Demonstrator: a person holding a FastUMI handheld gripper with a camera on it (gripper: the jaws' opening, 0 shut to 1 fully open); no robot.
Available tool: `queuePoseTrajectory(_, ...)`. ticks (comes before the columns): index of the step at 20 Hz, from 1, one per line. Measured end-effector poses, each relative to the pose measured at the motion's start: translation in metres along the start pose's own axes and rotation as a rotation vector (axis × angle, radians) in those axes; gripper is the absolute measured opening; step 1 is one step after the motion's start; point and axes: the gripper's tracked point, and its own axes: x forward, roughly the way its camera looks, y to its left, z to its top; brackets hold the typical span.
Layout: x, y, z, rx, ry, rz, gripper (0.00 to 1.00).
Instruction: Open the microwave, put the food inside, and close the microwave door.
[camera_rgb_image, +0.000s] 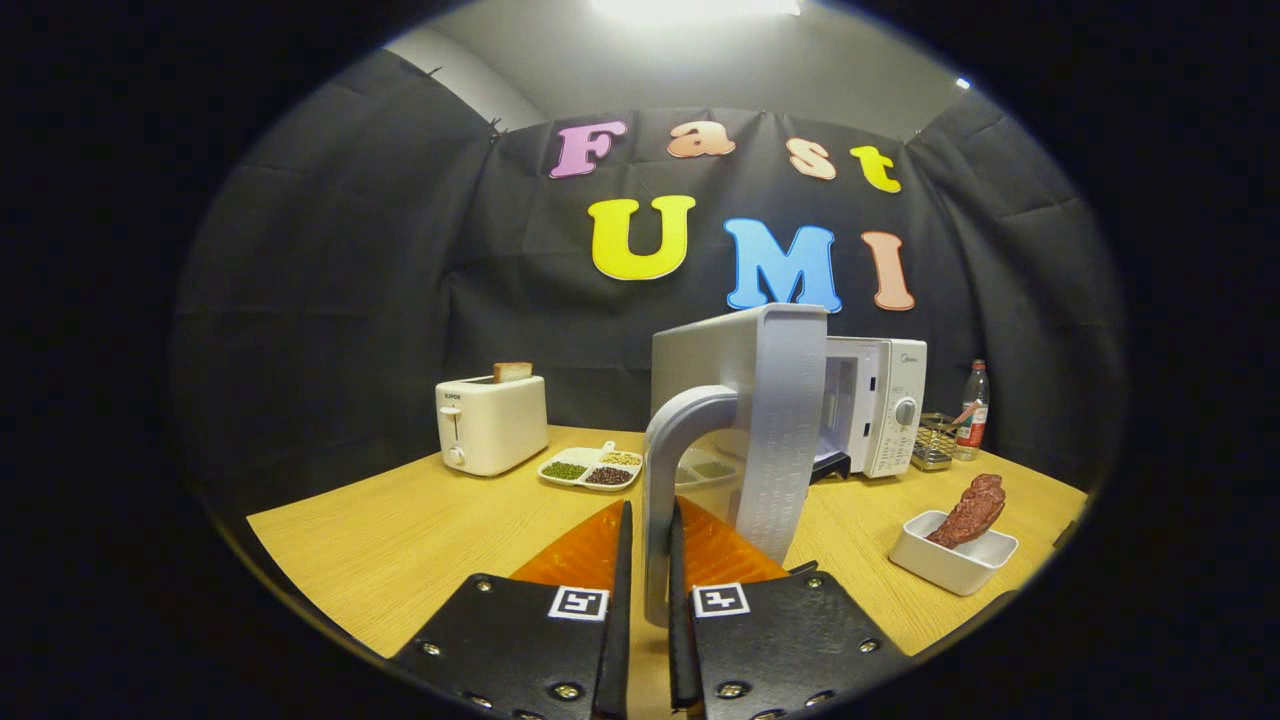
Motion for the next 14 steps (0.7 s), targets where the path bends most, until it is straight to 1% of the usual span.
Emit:
queuePoseTrajectory(1, -0.004, 0.008, -0.001, 0.020, 0.006, 0.020, 0.17)
queuePoseTrajectory(3, -0.016, 0.028, 0.003, 0.040, 0.004, 0.097, 0.17)
queuePoseTrajectory(4, -0.025, 0.039, 0.005, 0.044, 0.010, 0.154, 0.17)
queuePoseTrajectory(6, -0.041, 0.055, 0.005, 0.052, 0.040, 0.297, 0.17)
queuePoseTrajectory(7, -0.048, 0.048, 0.007, 0.055, 0.041, 0.320, 0.39)
queuePoseTrajectory(8, -0.052, 0.034, 0.015, 0.047, 0.034, 0.320, 0.51)
queuePoseTrajectory(9, -0.054, 0.017, 0.020, 0.033, 0.025, 0.306, 0.59)
queuePoseTrajectory(10, -0.055, 0.001, 0.024, 0.020, 0.015, 0.295, 0.61)
queuePoseTrajectory(12, -0.060, -0.017, 0.030, 0.007, -0.008, 0.300, 0.76)
queuePoseTrajectory(13, -0.060, -0.031, 0.034, -0.001, -0.020, 0.290, 0.86)
queuePoseTrajectory(14, -0.059, -0.046, 0.037, -0.011, -0.029, 0.278, 0.88)
